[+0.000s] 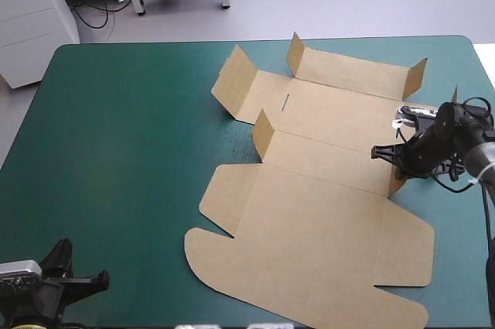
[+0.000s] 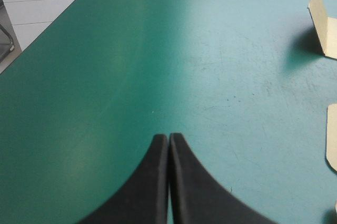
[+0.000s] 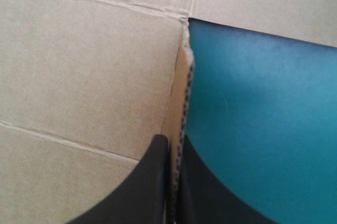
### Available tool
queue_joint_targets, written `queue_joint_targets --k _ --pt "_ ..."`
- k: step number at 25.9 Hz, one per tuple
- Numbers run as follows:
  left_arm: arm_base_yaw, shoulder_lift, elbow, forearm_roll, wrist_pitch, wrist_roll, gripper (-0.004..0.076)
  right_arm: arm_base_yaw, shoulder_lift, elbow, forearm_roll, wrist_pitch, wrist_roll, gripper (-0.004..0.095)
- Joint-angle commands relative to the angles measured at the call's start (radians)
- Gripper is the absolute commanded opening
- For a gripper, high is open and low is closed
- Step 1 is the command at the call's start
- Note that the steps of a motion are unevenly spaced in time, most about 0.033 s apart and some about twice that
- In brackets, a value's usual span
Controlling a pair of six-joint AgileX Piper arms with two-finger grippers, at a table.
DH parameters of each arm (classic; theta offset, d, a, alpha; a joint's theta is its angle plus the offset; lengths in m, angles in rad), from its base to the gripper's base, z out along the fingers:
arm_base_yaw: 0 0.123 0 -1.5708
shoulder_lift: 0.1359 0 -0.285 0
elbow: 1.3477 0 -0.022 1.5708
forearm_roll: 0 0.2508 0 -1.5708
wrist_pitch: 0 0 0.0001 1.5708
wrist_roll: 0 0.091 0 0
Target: Fold the box
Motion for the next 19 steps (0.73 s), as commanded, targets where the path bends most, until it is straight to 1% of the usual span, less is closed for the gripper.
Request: queue_joint_targets --k 1,2,5,6,10,11,13,14,19 --pt "-0.006 -0.015 -0.031 -0.010 -0.070 0.000 -0.0032 -0.005 -0.035 -0.086 -0.005 -0.014 -0.110 -0.0008" --pt "-0.006 -0.015 -0.031 -0.010 -0.070 0.000 -0.0032 -0.001 -0.024 -0.129 -0.002 -0.014 -0.159 -0.0008" --pt "-0.006 -0.015 -0.031 -0.010 -0.070 0.000 -0.0032 0.037 0.034 -0.239 0.003 -0.005 -0.238 -0.0008" --pt "-0.006 -0.015 -0.031 -0.010 -0.068 0.000 -0.0032 0.073 0.075 -0.303 0.007 0.009 -0.284 -0.0008" --pt "-0.006 -0.015 -0.031 -0.010 -0.068 0.000 -0.0032 0.159 0.167 -0.432 -0.006 0.048 -0.387 -0.0008" --pt "-0.006 -0.015 -0.031 -0.010 -0.068 0.000 -0.0032 0.185 0.196 -0.478 -0.006 0.056 -0.437 -0.0008" --pt "-0.006 -0.015 -0.031 -0.010 -0.068 0.000 -0.0032 0.218 0.232 -0.547 -0.006 0.078 -0.518 -0.0008" --pt "-0.006 -0.015 -0.031 -0.010 -0.068 0.000 -0.0032 0.241 0.258 -0.584 -0.006 0.094 -0.585 -0.0008" --pt "-0.006 -0.015 -0.031 -0.010 -0.068 0.000 -0.0032 0.308 0.351 -0.726 -0.010 0.161 -0.739 -0.0016"
